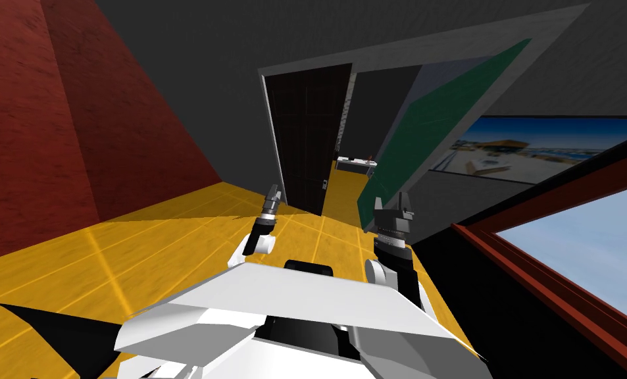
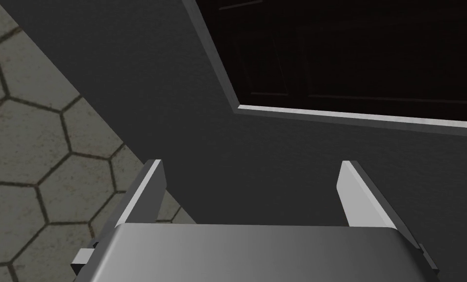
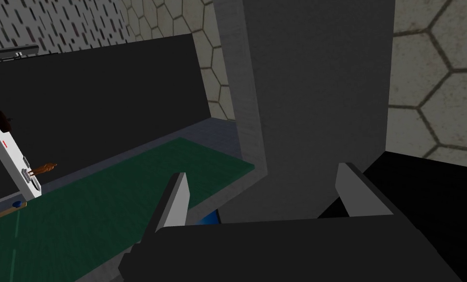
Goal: Push the door open
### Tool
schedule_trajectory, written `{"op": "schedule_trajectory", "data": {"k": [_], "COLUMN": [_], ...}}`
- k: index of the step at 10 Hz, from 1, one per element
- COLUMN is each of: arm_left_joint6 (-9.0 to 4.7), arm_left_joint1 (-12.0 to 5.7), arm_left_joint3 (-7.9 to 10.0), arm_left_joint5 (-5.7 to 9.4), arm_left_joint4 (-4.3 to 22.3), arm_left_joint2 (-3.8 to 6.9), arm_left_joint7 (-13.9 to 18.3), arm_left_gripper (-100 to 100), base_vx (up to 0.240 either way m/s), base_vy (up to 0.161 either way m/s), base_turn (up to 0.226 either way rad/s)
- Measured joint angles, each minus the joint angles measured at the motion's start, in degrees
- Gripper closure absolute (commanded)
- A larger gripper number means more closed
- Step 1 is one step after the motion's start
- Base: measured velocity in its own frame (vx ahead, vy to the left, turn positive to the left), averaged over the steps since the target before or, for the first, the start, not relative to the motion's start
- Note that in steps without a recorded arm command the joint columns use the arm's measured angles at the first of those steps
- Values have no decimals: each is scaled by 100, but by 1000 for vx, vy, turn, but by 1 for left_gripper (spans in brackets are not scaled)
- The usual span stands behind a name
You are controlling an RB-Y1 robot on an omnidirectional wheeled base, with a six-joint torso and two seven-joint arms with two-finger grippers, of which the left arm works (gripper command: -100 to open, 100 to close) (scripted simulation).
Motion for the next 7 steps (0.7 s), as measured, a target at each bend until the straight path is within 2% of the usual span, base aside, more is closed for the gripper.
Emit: {"op": "schedule_trajectory", "data": {"k": [4,7], "arm_left_joint6": [-97,-244], "arm_left_joint1": [-266,-503], "arm_left_joint3": [-21,-9], "arm_left_joint5": [48,99], "arm_left_joint4": [610,1172], "arm_left_joint2": [56,110], "arm_left_joint7": [6,27], "arm_left_gripper": [-100,-100], "base_vx": [102,105], "base_vy": [-30,-23], "base_turn": [-31,-33]}}
